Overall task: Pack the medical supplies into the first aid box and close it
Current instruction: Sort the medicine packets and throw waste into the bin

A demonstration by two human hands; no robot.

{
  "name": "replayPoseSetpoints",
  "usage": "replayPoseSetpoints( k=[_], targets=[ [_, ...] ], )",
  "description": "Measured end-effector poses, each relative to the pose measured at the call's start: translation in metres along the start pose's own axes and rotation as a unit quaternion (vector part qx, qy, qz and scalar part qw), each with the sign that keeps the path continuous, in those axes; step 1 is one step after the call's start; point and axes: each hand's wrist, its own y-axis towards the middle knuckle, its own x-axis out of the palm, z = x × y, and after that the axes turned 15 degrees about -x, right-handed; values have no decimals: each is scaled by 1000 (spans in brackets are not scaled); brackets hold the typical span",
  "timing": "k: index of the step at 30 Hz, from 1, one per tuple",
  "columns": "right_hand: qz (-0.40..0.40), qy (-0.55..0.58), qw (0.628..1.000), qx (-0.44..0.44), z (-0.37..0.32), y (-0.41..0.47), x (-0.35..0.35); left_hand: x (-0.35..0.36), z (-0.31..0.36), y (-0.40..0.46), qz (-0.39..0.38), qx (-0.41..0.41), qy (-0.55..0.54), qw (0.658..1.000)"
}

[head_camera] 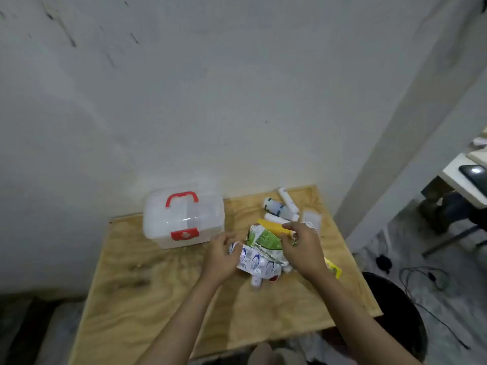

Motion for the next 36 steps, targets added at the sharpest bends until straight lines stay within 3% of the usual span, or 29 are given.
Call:
replayPoseSetpoints(
  k=[8, 14, 18, 23, 27, 36],
  targets=[
    [-151, -189, 970, -7, 27, -10, 11, 20, -34, 4, -18, -87, 29, 996],
    [-160, -174, 972, 12, 34, 0, 22, 25, -39, 11, -26, -117, -1, 993],
    [-108, -49, 993, 3, 33, 4, 20, 22, -34, 8, 15, -121, -56, 991],
    [-3, 61, 997, -42, 36, 0, 1, 11, -16, -8, 71, -58, -85, 992],
    [79, 150, 985, 21, 45, -12, -32, 18, 12, -22, 105, -20, -105, 989],
    [244, 145, 938, 197, 119, -69, -108, 127, 81, -37, -2, 75, -74, 994]
  ],
)
